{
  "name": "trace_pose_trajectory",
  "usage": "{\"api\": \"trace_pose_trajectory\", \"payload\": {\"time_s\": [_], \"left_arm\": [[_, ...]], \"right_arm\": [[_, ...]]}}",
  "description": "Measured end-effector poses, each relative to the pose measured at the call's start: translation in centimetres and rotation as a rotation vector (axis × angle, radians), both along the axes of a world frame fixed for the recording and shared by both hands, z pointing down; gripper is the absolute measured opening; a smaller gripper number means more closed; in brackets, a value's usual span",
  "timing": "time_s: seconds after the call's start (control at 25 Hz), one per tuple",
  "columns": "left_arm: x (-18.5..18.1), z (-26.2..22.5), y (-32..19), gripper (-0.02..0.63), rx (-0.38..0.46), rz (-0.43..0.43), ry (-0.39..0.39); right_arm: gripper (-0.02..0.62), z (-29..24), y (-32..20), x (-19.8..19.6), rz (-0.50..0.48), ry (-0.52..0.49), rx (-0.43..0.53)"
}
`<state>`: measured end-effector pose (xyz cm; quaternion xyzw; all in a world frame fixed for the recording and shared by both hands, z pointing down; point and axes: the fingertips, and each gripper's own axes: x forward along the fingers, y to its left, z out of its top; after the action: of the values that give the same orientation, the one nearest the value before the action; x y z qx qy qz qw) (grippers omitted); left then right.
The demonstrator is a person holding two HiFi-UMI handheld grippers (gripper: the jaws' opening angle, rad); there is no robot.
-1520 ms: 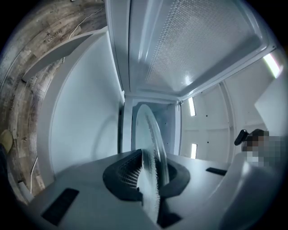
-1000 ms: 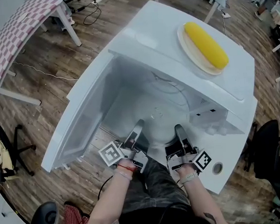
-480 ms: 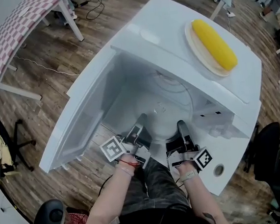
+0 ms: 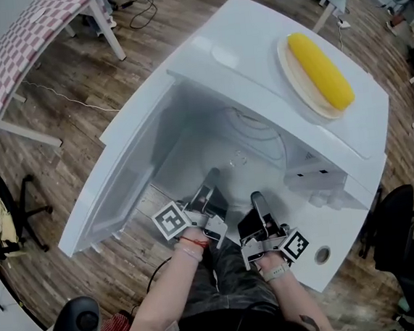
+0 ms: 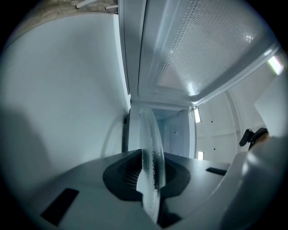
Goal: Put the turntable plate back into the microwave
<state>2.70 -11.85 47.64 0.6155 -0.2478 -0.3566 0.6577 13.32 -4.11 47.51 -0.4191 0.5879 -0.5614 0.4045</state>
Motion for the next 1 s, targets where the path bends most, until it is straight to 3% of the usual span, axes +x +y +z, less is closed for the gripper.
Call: {"api": "trace_pose_trajectory", "payload": {"time_s": [0.12, 0.4, 1.0], "left_arm": [[0.1, 0.1, -0.3, 0.038, -0.013, -0.006, -0.004], [0.1, -0.1, -0.3, 0.038, -0.01, -0.012, 0.012], [0.1, 0.1, 2.0, 0.038, 0.003, 0.04, -0.126]], "right_arm": [[0.061, 0.3, 0.1, -2.0, -0.051, -0.023, -0.022], [0.052, 0.7, -0.1, -2.2, -0.036, -0.049, -0.03], [0.051, 0.4, -0.9, -1.8, 0.015, -0.062, 0.005]]}}
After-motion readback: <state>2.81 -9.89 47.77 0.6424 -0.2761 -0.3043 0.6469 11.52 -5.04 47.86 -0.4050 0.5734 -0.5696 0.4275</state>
